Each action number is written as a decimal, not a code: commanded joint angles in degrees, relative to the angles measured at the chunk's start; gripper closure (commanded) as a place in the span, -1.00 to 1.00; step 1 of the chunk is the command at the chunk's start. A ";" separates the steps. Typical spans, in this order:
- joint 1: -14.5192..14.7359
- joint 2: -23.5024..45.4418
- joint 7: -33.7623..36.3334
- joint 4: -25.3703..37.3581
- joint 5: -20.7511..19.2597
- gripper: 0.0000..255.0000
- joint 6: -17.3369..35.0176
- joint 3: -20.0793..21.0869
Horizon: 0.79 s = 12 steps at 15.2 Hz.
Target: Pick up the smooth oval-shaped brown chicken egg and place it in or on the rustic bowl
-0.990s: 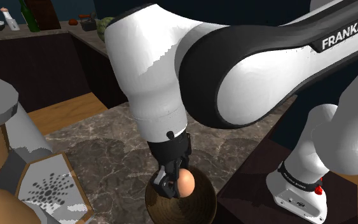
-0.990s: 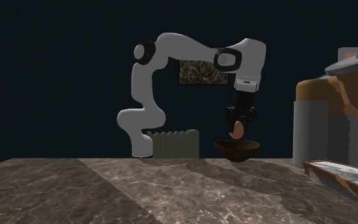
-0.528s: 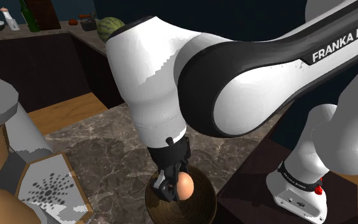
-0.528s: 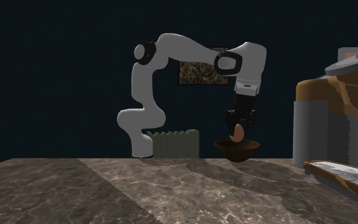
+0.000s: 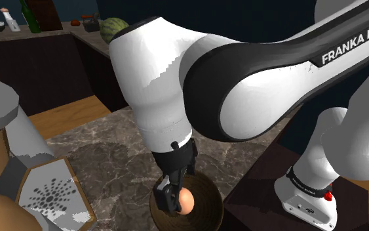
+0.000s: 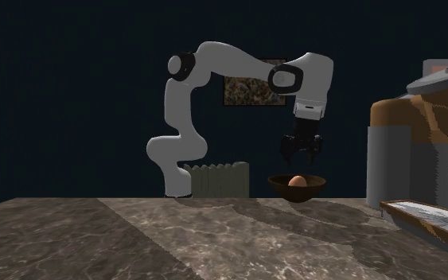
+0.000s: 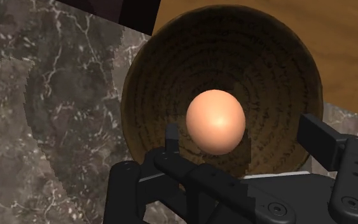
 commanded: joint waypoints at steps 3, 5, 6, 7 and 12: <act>-0.36 0.41 0.37 6.04 -0.56 -1.00 -5.72 -0.37; -0.44 0.66 0.52 7.75 -0.75 -1.00 -7.22 -0.44; -0.44 0.65 0.51 7.74 -0.75 -1.00 -7.22 -0.44; -0.44 0.66 0.52 7.75 -0.75 -1.00 -7.22 -0.44; -0.44 0.66 0.52 7.75 -0.75 -1.00 -7.22 -0.44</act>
